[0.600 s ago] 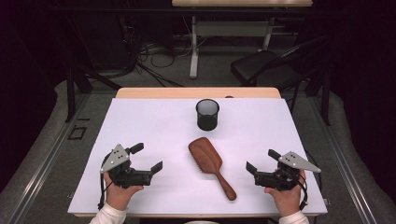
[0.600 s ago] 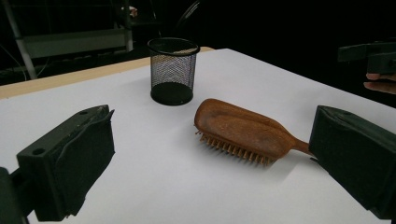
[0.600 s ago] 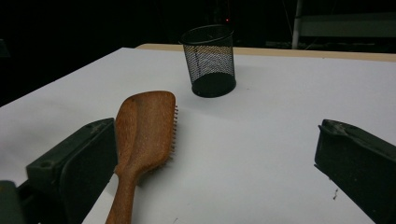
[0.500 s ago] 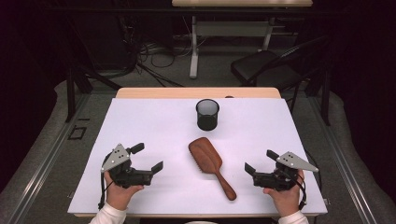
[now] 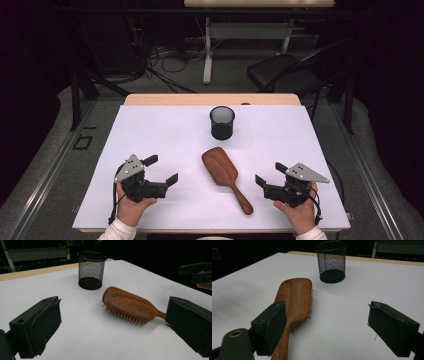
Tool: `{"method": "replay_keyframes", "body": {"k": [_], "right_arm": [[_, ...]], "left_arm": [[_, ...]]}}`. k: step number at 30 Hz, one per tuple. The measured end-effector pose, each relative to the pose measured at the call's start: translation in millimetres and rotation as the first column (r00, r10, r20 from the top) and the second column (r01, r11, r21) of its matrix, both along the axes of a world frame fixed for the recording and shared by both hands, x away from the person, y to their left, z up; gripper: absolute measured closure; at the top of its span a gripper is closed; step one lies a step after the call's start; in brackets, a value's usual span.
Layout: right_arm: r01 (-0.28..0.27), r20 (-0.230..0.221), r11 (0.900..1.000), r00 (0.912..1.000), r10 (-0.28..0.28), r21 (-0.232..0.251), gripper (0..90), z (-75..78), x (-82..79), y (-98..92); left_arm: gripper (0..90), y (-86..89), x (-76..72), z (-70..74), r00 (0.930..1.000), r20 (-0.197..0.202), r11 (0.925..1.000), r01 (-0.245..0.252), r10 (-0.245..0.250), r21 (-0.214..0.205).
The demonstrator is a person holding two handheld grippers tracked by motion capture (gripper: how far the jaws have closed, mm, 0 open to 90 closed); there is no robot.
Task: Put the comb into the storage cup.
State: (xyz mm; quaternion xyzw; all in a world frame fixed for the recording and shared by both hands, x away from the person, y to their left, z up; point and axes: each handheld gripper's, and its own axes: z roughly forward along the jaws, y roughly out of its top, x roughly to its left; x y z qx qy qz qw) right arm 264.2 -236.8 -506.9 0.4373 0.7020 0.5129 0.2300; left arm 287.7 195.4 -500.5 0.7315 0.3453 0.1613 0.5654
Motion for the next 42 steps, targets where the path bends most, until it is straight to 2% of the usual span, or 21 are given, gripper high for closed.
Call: {"method": "replay_keyframes", "body": {"k": [2, 4, 8, 10, 15, 19, 23, 30, 34, 36, 42], "right_arm": [[0.004, 0.001, 0.9998, 1.0, -0.004, -0.021, 15.9, -1.4, -0.4, 3.5], [0.012, 0.006, 0.9984, 0.9999, -0.011, -0.056, 17.7, -3.1, -0.9, 6.5], [0.0, 0.004, 0.9964, 1.0, 0.001, -0.084, 20.2, -5.3, -1.1, 12.8], [-0.009, 0.004, 0.9952, 0.9999, 0.009, -0.098, 20.8, -5.9, -1.9, 16.2], [-0.028, 0.004, 0.9947, 0.9996, 0.029, -0.098, 21.4, -6.9, -3.0, 23.2], [-0.041, -0.024, 0.9948, 0.999, 0.039, -0.093, 21.3, -8.9, -1.4, 26.7], [-0.041, -0.031, 0.9946, 0.9988, 0.039, -0.095, 21.9, -9.4, -0.3, 27.5], [-0.075, -0.041, 0.9887, 0.9967, 0.07, -0.13, 27.4, -13.4, 1.5, 32.8], [-0.094, -0.081, 0.9865, 0.9932, 0.084, -0.134, 30.2, -14.9, 1.3, 38.0], [-0.094, -0.114, 0.9871, 0.9903, 0.079, -0.13, 31.5, -16.1, 1.6, 40.2], [-0.093, -0.169, 0.9872, 0.9831, 0.071, -0.129, 32.5, -18.7, 3.7, 45.1]], "left_arm": [[0.4, 0.6, -0.4, -0.9, 1.0, -0.001, 0.9999, 0.002, -0.002, 0.011], [0.5, 0.4, -1.3, -1.2, 1.0, -0.006, 1.0, 0.005, -0.005, -0.002], [0.5, -0.7, -4.6, -1.3, 1.0, 0.0, 1.0, 0.002, -0.002, 0.004], [1.0, -1.4, -4.5, -2.3, 0.9999, -0.01, 1.0, 0.005, -0.005, 0.007], [3.1, -1.9, -2.6, -4.8, 0.9998, -0.021, 1.0, -0.005, 0.005, 0.008], [3.6, -1.0, -1.6, -6.5, 0.9994, -0.034, 1.0, -0.007, 0.007, 0.001], [3.6, -0.9, -1.8, -7.3, 0.9994, -0.034, 0.9999, -0.01, 0.011, 0.004], [3.6, -3.7, -3.5, -7.8, 0.9997, -0.023, 0.9998, -0.008, 0.009, 0.016], [3.6, -4.3, -2.7, -8.8, 0.9993, -0.037, 0.9998, -0.004, 0.004, 0.017], [3.6, -4.4, -2.3, -9.4, 0.9992, -0.037, 0.9998, -0.009, 0.01, 0.019], [3.6, -4.1, -0.8, -10.9, 0.999, -0.045, 0.9997, -0.008, 0.009, 0.022]]}}
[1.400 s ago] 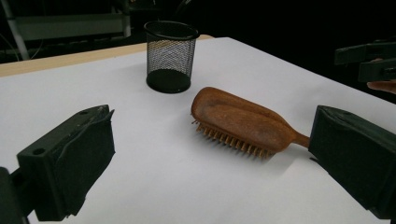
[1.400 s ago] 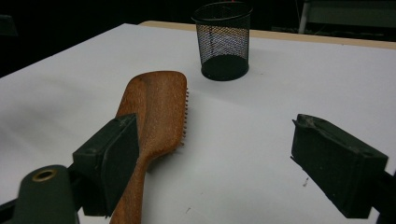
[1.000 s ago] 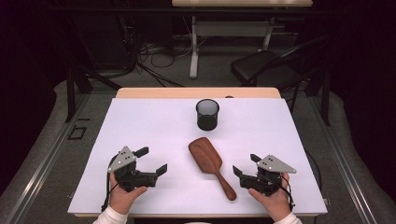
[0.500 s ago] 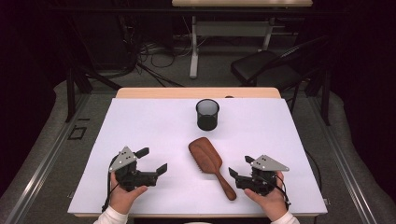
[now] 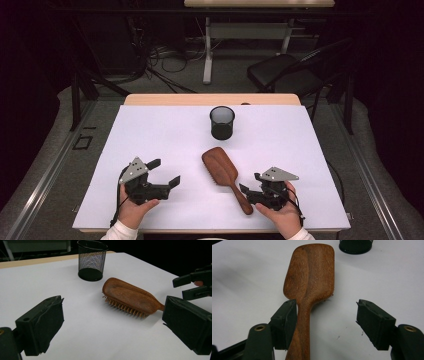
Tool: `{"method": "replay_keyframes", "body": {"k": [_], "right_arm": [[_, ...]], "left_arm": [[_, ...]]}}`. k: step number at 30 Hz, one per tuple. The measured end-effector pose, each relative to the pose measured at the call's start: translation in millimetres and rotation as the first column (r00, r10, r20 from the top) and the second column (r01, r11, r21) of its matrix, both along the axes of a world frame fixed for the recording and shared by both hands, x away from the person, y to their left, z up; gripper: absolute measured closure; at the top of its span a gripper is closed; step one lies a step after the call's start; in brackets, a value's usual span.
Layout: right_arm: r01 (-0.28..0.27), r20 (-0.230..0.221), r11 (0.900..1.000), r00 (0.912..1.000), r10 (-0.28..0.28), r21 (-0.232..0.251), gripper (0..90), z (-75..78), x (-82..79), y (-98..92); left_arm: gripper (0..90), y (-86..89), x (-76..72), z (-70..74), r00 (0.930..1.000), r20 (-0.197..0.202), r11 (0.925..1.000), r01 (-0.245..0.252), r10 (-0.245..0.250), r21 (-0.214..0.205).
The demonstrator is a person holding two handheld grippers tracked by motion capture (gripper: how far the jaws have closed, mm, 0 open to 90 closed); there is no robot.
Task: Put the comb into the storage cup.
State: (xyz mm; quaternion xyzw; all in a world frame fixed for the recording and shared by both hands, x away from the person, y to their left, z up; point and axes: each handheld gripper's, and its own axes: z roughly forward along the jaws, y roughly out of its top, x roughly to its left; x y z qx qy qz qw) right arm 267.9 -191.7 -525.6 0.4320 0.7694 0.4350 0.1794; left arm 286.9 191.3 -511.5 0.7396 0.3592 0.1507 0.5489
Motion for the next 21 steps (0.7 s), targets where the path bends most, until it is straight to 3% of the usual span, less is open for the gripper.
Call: {"method": "replay_keyframes", "body": {"k": [12, 21], "right_arm": [[-0.01, -0.074, 0.9999, 0.9972, 0.01, 0.009, 36.3, -3.7, 3.9, 8.5], [-0.041, -0.095, 0.9986, 0.9947, 0.038, -0.033, 36.0, -3.5, 4.5, 19.0]], "left_arm": [[3.8, -0.9, 0.8, -1.5, 1.0, -0.004, 1.0, 0.001, -0.001, 0.007], [4.0, -1.1, 1.2, -2.4, 1.0, -0.009, 1.0, -0.001, 0.001, 0.003]]}}
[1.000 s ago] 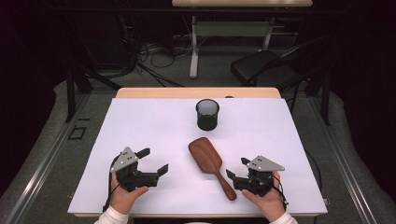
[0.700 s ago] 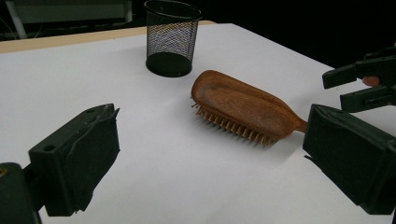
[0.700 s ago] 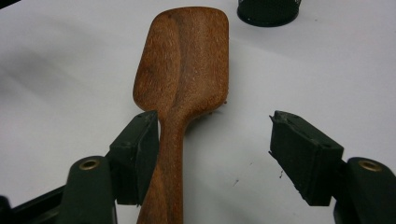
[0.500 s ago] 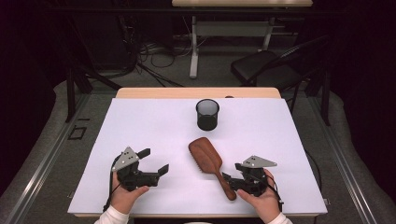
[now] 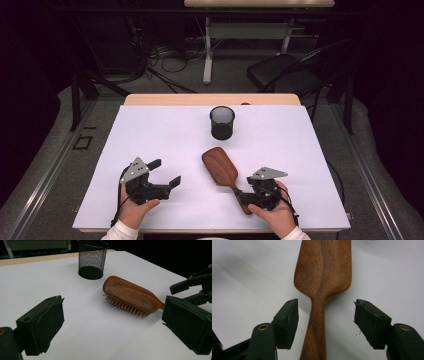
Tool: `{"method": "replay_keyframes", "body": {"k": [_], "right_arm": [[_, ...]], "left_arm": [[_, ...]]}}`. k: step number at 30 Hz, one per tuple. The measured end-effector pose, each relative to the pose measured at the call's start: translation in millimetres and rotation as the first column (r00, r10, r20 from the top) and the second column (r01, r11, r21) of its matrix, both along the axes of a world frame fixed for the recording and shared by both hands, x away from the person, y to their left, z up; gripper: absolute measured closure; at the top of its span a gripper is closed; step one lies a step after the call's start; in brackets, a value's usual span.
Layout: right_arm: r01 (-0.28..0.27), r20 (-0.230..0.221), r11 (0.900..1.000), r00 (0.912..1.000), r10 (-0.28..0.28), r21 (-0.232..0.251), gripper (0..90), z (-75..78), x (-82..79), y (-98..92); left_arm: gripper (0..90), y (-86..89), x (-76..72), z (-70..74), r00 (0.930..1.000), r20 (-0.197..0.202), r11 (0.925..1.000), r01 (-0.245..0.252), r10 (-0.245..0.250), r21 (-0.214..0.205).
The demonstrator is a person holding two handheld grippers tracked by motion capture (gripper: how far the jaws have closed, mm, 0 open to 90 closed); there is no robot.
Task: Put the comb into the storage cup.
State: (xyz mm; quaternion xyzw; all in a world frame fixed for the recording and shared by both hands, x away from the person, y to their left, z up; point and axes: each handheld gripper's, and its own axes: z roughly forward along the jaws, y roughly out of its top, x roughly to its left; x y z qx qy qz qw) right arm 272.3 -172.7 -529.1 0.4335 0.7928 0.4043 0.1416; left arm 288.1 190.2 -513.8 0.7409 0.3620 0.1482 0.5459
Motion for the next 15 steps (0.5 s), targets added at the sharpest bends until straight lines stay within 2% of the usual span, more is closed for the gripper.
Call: {"method": "replay_keyframes", "body": {"k": [4, 9, 13, 15], "right_arm": [[-0.015, -0.02, 0.9997, 0.9997, 0.014, -0.021, 36.2, 0.5, 2.4, 6.7], [-0.016, -0.075, 0.9989, 0.9971, 0.013, -0.043, 38.4, -2.9, 8.7, 11.9], [-0.016, -0.087, 0.9982, 0.9961, 0.011, -0.058, 40.5, -4.9, 12.6, 13.6], [-0.024, -0.11, 0.9969, 0.9938, 0.016, -0.075, 42.4, -6.3, 16.5, 15.4]], "left_arm": [[4.1, -0.5, 0.3, -0.7, 1.0, -0.004, 1.0, -0.003, 0.003, 0.004], [4.5, -0.9, 0.7, -1.6, 0.9999, -0.009, 1.0, -0.004, 0.004, 0.005], [4.6, -1.4, 0.6, -2.0, 0.9999, -0.009, 0.9999, -0.012, 0.012, 0.003], [4.6, -1.8, 0.7, -2.6, 0.9998, -0.01, 0.9998, -0.018, 0.018, 0.002]]}}
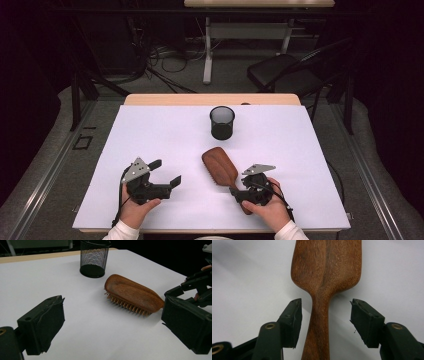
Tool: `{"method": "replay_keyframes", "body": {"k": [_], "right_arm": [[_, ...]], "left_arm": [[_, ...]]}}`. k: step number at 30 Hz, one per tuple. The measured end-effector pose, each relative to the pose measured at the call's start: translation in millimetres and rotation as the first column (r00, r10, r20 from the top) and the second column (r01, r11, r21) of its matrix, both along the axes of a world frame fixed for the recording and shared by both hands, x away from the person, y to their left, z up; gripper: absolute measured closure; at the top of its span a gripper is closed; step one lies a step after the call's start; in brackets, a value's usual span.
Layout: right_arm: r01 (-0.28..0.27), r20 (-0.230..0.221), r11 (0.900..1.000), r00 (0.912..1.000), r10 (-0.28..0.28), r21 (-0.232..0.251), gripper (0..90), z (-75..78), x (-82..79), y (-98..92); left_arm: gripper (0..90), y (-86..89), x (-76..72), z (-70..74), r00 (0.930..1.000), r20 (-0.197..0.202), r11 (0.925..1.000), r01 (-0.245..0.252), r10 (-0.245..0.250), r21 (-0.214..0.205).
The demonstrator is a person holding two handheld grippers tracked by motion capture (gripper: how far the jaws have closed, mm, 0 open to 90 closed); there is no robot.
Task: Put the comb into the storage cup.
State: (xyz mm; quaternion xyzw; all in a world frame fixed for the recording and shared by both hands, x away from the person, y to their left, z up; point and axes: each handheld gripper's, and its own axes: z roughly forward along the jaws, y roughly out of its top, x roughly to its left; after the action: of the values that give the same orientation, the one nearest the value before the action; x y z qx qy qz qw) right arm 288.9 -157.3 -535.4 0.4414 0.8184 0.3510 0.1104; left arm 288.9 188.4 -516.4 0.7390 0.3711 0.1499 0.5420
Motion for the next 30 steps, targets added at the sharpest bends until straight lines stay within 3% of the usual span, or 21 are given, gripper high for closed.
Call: {"method": "replay_keyframes", "body": {"k": [12, 23, 30], "right_arm": [[-0.012, -0.047, 0.9991, 0.9988, 0.01, -0.042, 42.7, -6.2, 11.8, 12.5], [-0.007, -0.056, 0.9978, 0.9984, 0.004, -0.066, 43.6, -11.0, 15.6, 17.7], [0.004, -0.044, 0.9966, 0.999, -0.008, -0.083, 52.4, -13.5, 16.1, 17.9]], "left_arm": [[4.9, 2.1, 1.5, -0.8, 1.0, -0.003, 0.9999, -0.009, 0.009, 0.004], [5.3, 1.5, 1.7, -0.9, 0.9999, -0.004, 0.9998, -0.012, 0.012, 0.015], [5.4, 3.3, 2.9, -1.0, 0.9999, -0.005, 0.9998, -0.012, 0.012, 0.013]]}}
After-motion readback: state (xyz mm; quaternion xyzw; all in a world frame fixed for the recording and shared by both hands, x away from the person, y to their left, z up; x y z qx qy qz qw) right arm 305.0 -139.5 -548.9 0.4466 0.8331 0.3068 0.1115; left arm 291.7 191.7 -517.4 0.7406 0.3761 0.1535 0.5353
